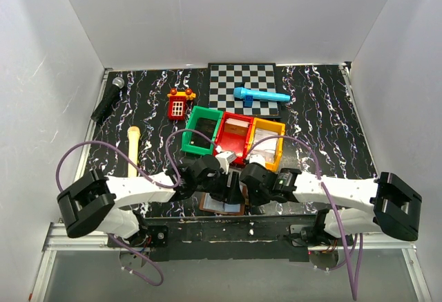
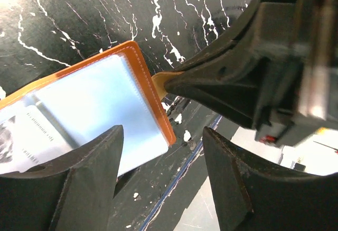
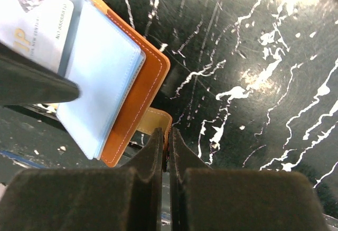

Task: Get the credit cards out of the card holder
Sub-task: Remove the credit card from the card holder.

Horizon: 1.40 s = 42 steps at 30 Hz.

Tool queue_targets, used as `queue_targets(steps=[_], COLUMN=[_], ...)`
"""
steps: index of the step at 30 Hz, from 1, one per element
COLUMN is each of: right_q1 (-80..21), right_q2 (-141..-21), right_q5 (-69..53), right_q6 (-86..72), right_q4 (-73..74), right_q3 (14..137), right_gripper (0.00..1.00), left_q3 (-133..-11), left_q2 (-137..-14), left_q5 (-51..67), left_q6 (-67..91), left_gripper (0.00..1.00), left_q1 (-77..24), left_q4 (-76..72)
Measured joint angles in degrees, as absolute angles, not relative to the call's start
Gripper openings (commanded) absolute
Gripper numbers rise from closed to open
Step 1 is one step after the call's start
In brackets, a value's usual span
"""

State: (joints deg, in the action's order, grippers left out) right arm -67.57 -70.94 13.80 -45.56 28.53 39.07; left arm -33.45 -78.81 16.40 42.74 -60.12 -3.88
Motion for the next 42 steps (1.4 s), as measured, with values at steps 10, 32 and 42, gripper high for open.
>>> queue_targets(steps=[10, 32, 42], right_q1=[-66.3, -66.3, -66.5], right_q2=[-71.7, -59.0, -51.6], right_q5=[14.2, 16.8, 10.3], right_q6=[-47.9, -48.6, -44.2], right_q4=[31.0, 41.2, 36.1], right_q3=[36.8, 39.9, 44.8], right_gripper=[0.13, 0.61, 0.33], left_q3=[-31.1, -30.1, -30.1], left_q2=[-69.2, -75.3, -75.5], left_q5=[11.6, 5.7, 4.3], left_q6=[43.1, 44.3, 45.5], left_gripper=[0.62, 0.47, 0.38], left_q1=[-60.1, -60.1, -60.1], left_q4=[-1.7, 2.6, 3.2])
